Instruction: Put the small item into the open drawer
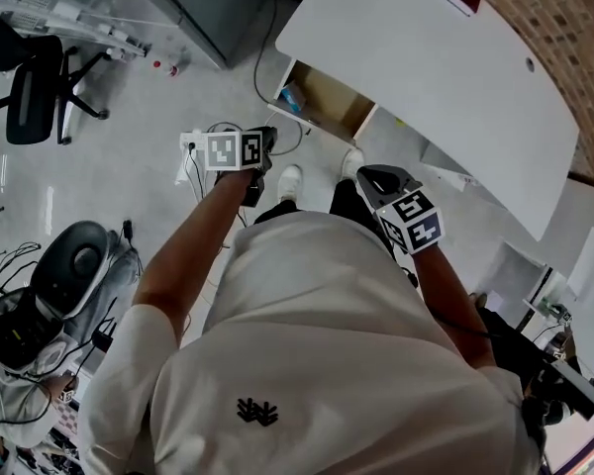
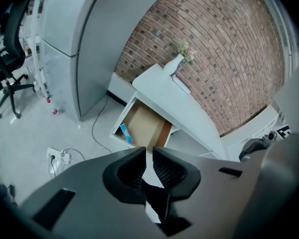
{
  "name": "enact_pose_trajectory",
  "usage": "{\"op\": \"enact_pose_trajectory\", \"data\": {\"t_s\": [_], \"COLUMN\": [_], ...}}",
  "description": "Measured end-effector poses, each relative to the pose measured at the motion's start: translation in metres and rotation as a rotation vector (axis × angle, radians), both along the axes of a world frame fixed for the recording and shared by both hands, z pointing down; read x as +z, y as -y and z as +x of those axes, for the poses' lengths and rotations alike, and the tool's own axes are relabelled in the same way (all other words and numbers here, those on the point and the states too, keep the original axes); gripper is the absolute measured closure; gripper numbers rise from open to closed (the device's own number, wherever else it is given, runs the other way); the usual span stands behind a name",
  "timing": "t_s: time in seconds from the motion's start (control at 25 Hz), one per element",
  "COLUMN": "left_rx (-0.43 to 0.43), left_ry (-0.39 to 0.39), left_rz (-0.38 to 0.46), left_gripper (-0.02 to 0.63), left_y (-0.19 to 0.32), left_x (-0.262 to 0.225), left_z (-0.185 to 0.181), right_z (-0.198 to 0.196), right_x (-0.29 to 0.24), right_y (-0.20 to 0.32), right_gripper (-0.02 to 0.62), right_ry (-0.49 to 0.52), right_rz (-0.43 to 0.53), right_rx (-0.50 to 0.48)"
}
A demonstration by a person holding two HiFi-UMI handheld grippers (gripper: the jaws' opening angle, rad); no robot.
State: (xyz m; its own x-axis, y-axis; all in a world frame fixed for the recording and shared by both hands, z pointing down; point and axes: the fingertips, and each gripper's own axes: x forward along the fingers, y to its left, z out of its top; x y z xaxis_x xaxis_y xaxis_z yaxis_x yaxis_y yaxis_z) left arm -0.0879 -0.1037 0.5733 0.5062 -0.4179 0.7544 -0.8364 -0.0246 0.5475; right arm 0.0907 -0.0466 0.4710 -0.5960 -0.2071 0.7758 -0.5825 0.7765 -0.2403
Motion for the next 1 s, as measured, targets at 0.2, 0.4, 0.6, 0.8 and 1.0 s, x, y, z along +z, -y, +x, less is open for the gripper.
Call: {"op": "enact_pose_trajectory", "data": {"t_s": [0.2,0.4,0.6,0.8,1.0], "left_rx": [0.047,0.111,0.135,0.141,0.146], "left_ry": [-0.006,-0.032,-0.041,-0.043,-0.050], "left_rz": [0.027,0.044,0.047,0.045,0.049], "left_gripper": [0.566,0.571,0.572,0.572,0.572], "left_y": [-0.025,-0.045,-0.059,-0.066,-0.068], "left_x": [-0.025,-0.041,-0.047,-0.050,-0.055], "left_z": [-0.002,0.007,0.010,0.007,0.005], "right_z": [-0.011,-0.021,-0.026,-0.029,-0.031], "right_x": [-0.009,-0.014,-0.013,-0.015,-0.017], "right_y": [-0.015,-0.029,-0.043,-0.045,-0.048], "right_gripper": [0.566,0.566,0.566,0.566,0.566], "right_ry": [0.004,0.015,0.017,0.024,0.018], "right_rz": [0.020,0.032,0.022,0.037,0.035], "right_rx": [0.023,0.040,0.062,0.066,0.071]}}
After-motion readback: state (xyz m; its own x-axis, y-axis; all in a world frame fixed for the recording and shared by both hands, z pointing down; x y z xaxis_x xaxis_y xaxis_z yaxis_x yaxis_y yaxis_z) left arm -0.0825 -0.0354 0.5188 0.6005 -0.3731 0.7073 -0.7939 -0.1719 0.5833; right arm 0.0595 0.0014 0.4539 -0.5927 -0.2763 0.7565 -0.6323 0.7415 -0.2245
